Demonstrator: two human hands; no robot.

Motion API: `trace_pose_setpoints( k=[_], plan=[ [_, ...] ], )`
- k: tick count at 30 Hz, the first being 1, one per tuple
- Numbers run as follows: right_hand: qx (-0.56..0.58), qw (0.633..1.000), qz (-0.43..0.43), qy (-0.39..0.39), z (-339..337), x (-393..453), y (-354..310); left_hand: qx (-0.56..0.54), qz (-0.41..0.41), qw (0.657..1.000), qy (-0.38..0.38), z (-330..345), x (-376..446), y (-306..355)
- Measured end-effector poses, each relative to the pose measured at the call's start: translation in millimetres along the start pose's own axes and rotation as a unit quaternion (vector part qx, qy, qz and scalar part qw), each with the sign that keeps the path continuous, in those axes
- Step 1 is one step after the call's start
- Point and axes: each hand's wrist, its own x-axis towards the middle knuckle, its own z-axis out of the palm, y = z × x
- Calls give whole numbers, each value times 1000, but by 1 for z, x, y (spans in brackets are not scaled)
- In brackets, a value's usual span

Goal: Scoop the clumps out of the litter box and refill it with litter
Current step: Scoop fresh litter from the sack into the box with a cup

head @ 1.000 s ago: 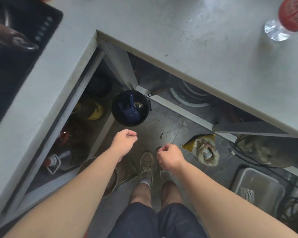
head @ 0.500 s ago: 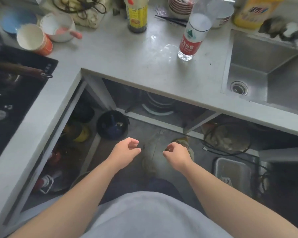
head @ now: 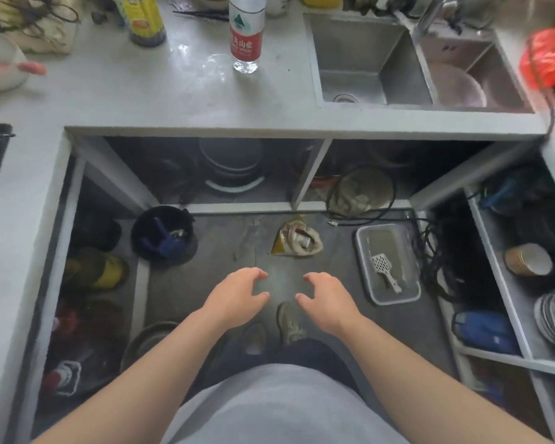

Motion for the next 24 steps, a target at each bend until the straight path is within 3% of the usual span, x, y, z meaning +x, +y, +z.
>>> trace_pose_setpoints(
  k=[11,24],
  plan=[
    [11,998,69,-2,45,-86,106,205,81,969,-113,89,-25,49],
    [90,984,153,14,97,-212,276,325,113,923,-173,255,-90,134]
  ],
)
